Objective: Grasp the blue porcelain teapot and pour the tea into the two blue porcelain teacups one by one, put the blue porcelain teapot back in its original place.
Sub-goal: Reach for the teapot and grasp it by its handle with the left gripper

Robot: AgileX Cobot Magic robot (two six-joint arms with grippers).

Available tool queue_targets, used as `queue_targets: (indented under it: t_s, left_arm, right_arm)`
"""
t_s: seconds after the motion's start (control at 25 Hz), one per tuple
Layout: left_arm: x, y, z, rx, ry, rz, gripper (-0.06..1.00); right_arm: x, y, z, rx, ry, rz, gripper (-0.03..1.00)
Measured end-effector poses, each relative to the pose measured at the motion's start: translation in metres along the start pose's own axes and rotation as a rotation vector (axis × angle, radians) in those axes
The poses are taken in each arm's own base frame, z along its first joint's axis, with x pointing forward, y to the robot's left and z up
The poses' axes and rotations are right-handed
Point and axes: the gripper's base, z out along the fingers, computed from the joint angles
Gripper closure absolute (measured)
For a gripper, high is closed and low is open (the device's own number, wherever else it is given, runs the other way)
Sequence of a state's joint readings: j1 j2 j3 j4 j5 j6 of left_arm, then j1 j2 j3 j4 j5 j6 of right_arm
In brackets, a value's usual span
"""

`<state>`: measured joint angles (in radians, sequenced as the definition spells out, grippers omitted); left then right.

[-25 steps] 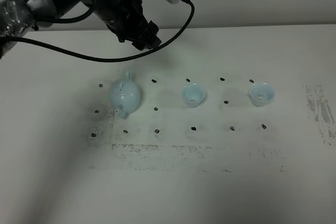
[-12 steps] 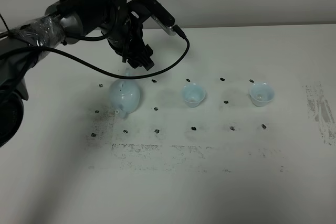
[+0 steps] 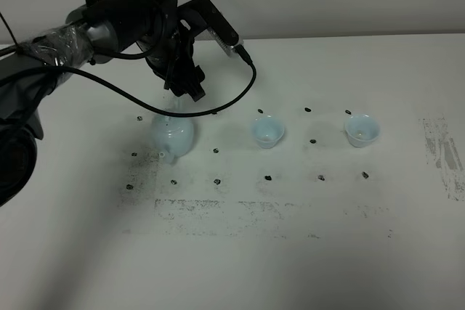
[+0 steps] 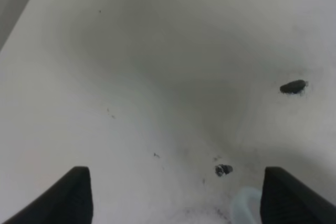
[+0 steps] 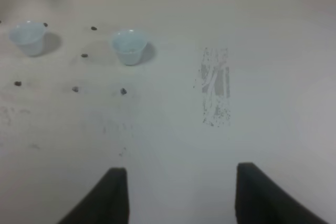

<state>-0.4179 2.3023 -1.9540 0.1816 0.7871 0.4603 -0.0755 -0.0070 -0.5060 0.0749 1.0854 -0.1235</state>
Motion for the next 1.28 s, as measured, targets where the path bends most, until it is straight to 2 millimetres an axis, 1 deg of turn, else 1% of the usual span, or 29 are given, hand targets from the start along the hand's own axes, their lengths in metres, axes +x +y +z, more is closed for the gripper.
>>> queue_targets:
  t_s: [0.16, 0.24, 0.48, 0.8, 1.28]
  left_arm:
    - [0.005, -0.005, 0.014, 0.021, 0.035, 0.024, 0.31]
    - [0.006, -0.006, 0.016, 0.021, 0.039, 0.026, 0.31]
    - [0.009, -0.004, 0.015, 0.002, 0.074, 0.013, 0.32]
    - [0.019, 0.005, 0.013, -0.102, 0.184, -0.056, 0.32]
    - [0.033, 0.001, 0.009, -0.086, 0.349, -0.187, 0.32]
  right_arm:
    - [0.000, 0.000, 0.000, 0.000, 0.000, 0.000, 0.49]
    - [0.000, 0.000, 0.000, 0.000, 0.000, 0.000, 0.49]
    - [0.000, 0.000, 0.000, 0.000, 0.000, 0.000, 0.49]
    - [0.000, 0.000, 0.000, 0.000, -0.001, 0.000, 0.49]
    - [0.000, 0.000, 0.000, 0.000, -0.001, 0.000, 0.49]
